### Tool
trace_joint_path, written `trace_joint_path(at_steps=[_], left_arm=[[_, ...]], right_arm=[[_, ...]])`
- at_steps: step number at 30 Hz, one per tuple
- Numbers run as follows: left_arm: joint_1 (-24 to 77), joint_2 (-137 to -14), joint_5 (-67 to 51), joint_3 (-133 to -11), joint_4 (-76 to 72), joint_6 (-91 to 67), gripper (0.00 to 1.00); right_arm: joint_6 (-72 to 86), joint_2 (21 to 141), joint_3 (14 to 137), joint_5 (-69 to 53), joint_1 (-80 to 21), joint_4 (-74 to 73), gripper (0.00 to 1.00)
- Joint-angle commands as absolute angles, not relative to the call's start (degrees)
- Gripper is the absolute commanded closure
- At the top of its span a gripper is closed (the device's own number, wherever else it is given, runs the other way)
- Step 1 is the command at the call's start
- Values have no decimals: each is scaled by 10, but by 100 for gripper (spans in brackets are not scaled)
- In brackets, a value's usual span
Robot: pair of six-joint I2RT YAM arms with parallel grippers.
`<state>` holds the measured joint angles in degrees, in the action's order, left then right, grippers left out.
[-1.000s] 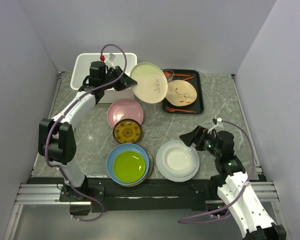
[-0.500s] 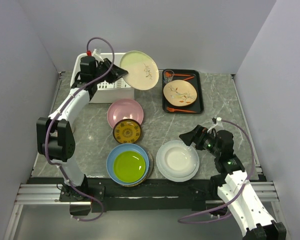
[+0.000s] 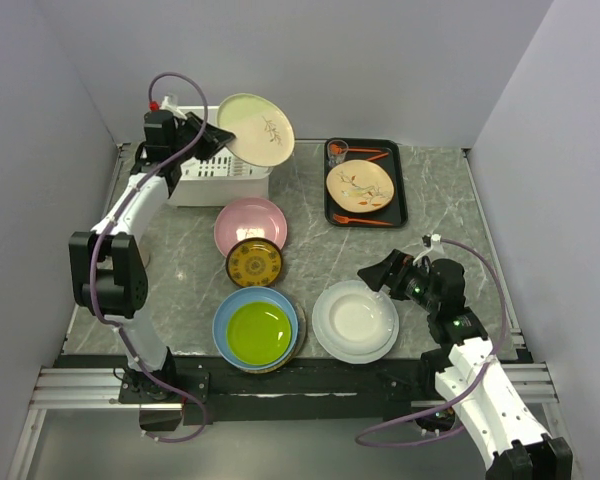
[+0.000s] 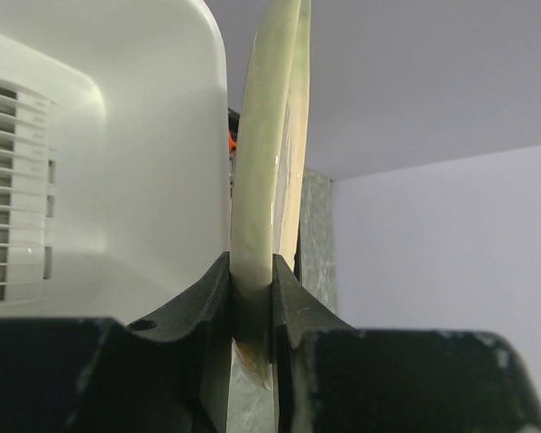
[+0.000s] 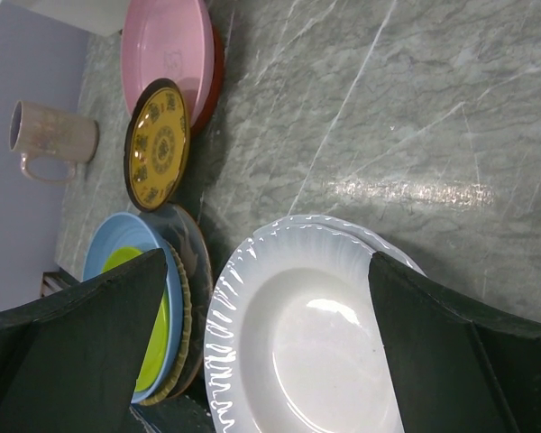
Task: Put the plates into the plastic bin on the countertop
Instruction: Place the plate in the plastic bin.
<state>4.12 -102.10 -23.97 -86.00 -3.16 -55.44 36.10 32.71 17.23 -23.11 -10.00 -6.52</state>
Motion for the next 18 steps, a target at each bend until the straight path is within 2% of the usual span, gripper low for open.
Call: trace_joint_path(at_steps=[1, 10, 18], left_arm=[[20, -999, -243, -920, -122, -584, 99], [3, -984, -195, -891, -113, -561, 99], [-12, -1005, -185, -914, -86, -540, 99]], right_arm=[[351, 328, 170, -236, -104, -39, 0], [354, 335, 167, -239, -104, -32, 0], [347, 339, 170, -239, -104, -38, 0]])
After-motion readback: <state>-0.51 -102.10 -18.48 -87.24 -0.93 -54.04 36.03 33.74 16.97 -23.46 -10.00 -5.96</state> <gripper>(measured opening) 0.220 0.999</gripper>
